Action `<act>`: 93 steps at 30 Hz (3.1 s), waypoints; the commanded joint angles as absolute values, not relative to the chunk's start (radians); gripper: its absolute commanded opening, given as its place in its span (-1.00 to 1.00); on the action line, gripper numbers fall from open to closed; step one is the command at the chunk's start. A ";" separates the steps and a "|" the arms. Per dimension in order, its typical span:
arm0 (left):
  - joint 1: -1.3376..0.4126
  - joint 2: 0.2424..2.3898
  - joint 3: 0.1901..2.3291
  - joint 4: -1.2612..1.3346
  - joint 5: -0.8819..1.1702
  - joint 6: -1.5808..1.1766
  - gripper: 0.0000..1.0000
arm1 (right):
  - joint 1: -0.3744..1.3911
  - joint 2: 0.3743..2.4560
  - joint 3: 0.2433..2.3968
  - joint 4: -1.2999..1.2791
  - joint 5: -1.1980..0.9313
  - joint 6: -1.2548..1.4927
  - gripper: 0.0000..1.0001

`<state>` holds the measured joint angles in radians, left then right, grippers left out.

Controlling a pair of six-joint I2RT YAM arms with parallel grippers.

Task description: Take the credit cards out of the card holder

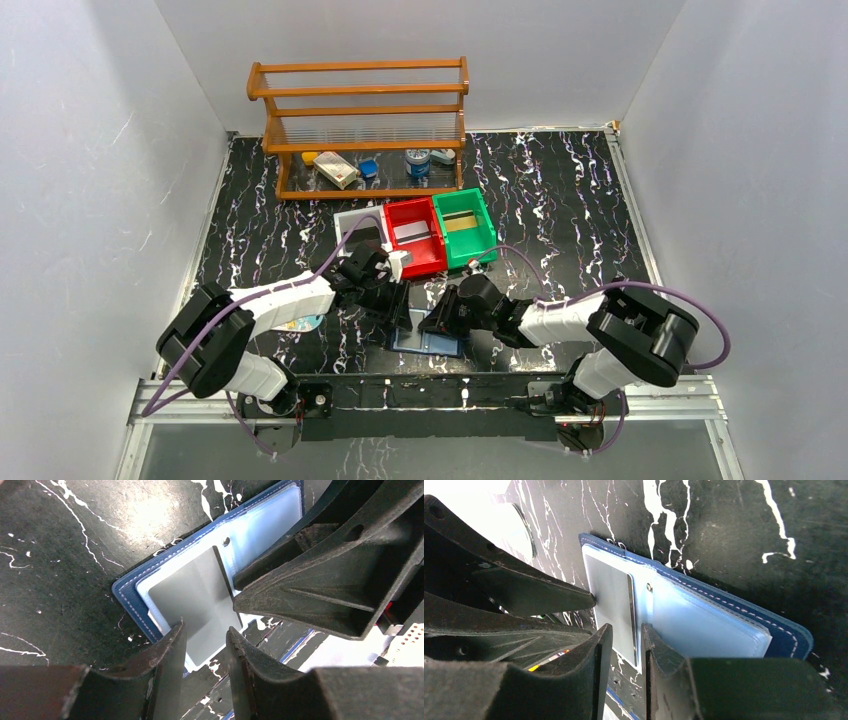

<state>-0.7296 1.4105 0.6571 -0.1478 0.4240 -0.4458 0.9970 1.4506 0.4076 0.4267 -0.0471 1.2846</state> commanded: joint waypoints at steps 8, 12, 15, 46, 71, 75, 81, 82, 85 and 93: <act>-0.741 1.407 0.658 -0.161 0.416 -0.448 -0.37 | 0.999 1.474 0.392 0.531 -0.071 1.297 -0.40; -0.741 1.350 0.669 -0.173 0.378 -0.448 -0.34 | 0.996 1.469 0.385 0.529 -0.067 1.301 -0.40; -0.741 1.327 0.675 -0.182 0.359 -0.445 -0.31 | 0.996 1.462 0.381 0.526 -0.063 1.304 -0.39; -0.754 1.456 0.661 -0.218 0.337 -0.438 -0.46 | 0.982 1.497 0.309 0.737 -0.138 1.321 -0.55; -0.759 1.483 0.668 -0.232 0.310 -0.439 -0.51 | 0.947 1.520 0.213 0.918 -0.180 1.379 -0.81; -0.761 1.489 0.667 -0.232 0.310 -0.439 -0.53 | 0.943 1.517 0.206 0.910 -0.183 1.379 -0.77; -0.762 1.488 0.667 -0.233 0.305 -0.439 -0.54 | 0.940 1.500 0.197 0.894 -0.172 1.384 -0.81; -0.762 1.488 0.668 -0.233 0.305 -0.438 -0.54 | 0.939 1.496 0.195 0.888 -0.170 1.384 -0.81; -0.764 1.490 0.670 -0.233 0.307 -0.437 -0.55 | 0.937 1.483 0.195 0.874 -0.167 1.384 -0.81; -0.764 1.495 0.673 -0.235 0.308 -0.434 -0.56 | 0.934 1.450 0.186 0.842 -0.158 1.382 -0.77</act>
